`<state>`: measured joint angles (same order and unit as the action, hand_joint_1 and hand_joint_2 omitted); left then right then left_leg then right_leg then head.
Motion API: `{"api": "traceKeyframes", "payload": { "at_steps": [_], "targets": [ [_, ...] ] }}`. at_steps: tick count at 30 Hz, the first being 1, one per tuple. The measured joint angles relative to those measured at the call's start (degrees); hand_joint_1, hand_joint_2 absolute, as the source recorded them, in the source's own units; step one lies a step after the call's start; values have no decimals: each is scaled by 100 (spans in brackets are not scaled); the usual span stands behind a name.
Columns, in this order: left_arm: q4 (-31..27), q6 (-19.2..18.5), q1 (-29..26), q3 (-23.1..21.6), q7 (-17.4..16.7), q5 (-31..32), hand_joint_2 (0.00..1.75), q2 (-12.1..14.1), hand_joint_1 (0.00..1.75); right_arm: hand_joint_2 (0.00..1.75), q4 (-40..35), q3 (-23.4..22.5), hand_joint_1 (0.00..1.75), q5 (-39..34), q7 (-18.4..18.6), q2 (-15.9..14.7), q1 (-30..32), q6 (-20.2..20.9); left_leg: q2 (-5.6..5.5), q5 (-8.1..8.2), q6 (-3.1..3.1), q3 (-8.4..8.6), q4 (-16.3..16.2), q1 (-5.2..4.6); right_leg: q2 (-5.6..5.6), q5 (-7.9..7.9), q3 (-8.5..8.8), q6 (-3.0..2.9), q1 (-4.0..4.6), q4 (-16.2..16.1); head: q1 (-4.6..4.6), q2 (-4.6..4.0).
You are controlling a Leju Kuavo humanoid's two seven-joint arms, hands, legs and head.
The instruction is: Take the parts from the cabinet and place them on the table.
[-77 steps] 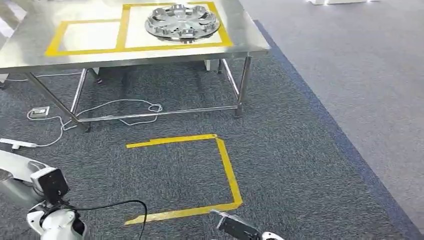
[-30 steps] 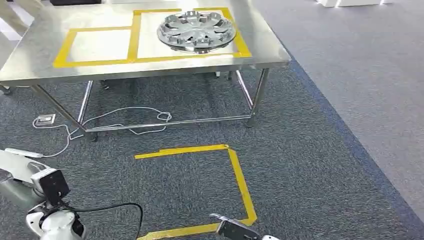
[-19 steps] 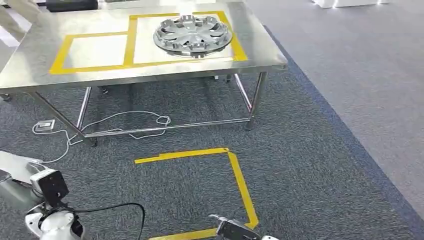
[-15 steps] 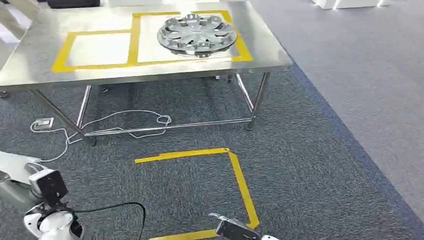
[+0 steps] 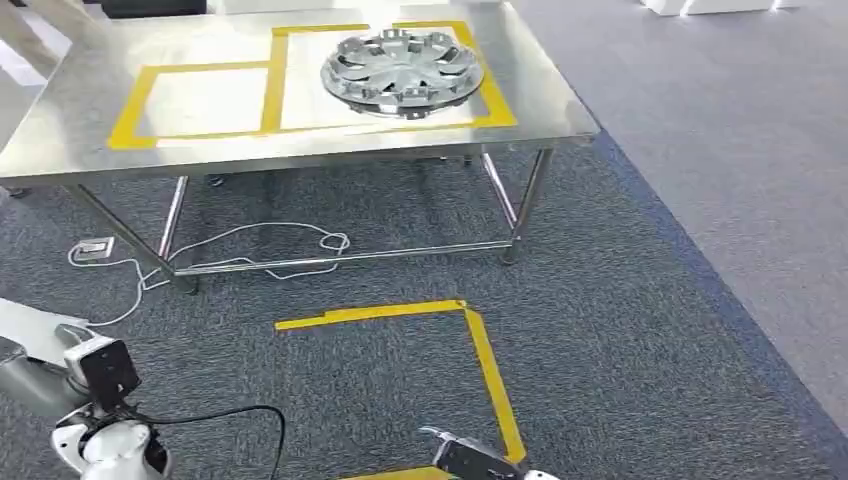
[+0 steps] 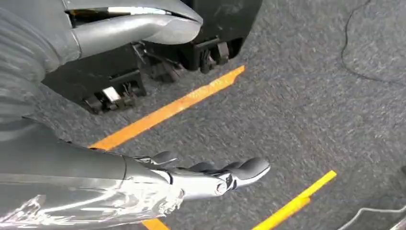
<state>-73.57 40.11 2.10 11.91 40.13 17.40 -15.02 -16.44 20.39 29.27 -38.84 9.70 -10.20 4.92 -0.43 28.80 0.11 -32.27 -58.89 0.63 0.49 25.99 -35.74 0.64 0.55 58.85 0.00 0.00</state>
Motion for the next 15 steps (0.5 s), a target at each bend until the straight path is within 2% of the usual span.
{"api": "traceKeyframes", "payload": {
  "at_steps": [1, 2, 3, 5, 6, 7, 8, 9, 11, 12, 13, 14, 15],
  "targets": [
    [0, 2, 3, -4, 0, 0, 175, 0, 175, 175, 0, 0, 0, -5, 0, 0, 1, 0, 1, 25, -45, 30, 11, -3, 10, 2, 36, -24, -8, -44, -7, 0],
    [0, 0, 2, -4, 0, 0, 175, 7, 175, 175, -2, 2, 0, -2, -2, 4, 8, 2, 6, 72, -65, 34, -49, 8, 1, -14, 108, -46, -45, -106, -11, 0],
    [-2, 2, 5, -4, 0, 0, 175, 9, 175, 175, 0, 4, 0, -5, -4, 2, -1, 2, 6, 168, -75, -41, -234, 1, 1, 10, 157, -85, -45, -127, -20, 0],
    [0, 2, 2, -2, 0, -9, 175, 11, 175, 175, 0, 15, 0, -5, -2, 2, -13, 9, 6, 525, -103, -496, -1071, 8, -9, 64, 216, -132, -42, -126, -24, 0],
    [0, 2, 1, 7, 0, -9, 175, 13, 175, 175, 0, 22, 0, -2, 0, 2, -8, 13, 6, 630, -117, -754, -1471, 9, -10, 92, 241, -143, -37, -124, -15, 0],
    [0, 2, 1, 7, 0, -9, 175, 13, 175, 175, 0, 22, 0, -2, 2, 2, 0, 13, 6, 609, -129, -919, -1661, 10, -7, 119, 270, -144, -36, -123, -22, 0],
    [0, 2, 1, 7, 0, -9, 175, 13, 175, 175, 0, 24, 0, -5, 2, 2, 10, 13, 7, 443, -135, -942, -1587, 12, -1, 151, 312, -140, -36, -122, -20, 0],
    [0, 2, 1, 7, 0, -9, 175, 13, 175, 175, 0, 26, 0, -5, 2, 2, 20, 13, 7, 185, -136, -865, -1346, 17, 6, 187, 363, -136, -37, -121, -22, 0],
    [0, 2, 2, 2, 0, -9, 175, 11, 175, 175, 0, 31, 0, -9, -4, 2, 30, 13, 17, -435, -128, -537, -510, 30, 17, 275, 476, -98, -42, -114, -22, 0],
    [2, 0, 3, 2, 0, -7, 175, 11, 175, 175, 2, 31, 0, -16, -9, -2, 27, 9, 26, -454, -114, -446, -328, 19, 17, 316, 463, -58, -25, -106, -15, 0],
    [0, 2, 5, -9, 0, 2, 175, 0, 175, 175, 4, 31, 0, -24, -15, -4, 24, 9, 27, -329, -71, -331, -70, 11, 36, 353, 463, -17, 7, -60, -20, 0],
    [2, 0, 4, -17, -2, 4, 175, -4, 175, 175, 6, 31, 0, -33, -22, -4, 28, 0, 23, -299, -15, -360, -103, -2, 22, 346, 441, 2, -3, -75, -7, 0],
    [-2, 2, 1, -17, 0, 9, 175, -7, 175, 175, 7, 31, 0, -42, -35, -7, 36, -4, 14, -281, 9, -365, -90, -13, 11, 354, 443, 21, -13, -93, -7, 0]
  ]
}}
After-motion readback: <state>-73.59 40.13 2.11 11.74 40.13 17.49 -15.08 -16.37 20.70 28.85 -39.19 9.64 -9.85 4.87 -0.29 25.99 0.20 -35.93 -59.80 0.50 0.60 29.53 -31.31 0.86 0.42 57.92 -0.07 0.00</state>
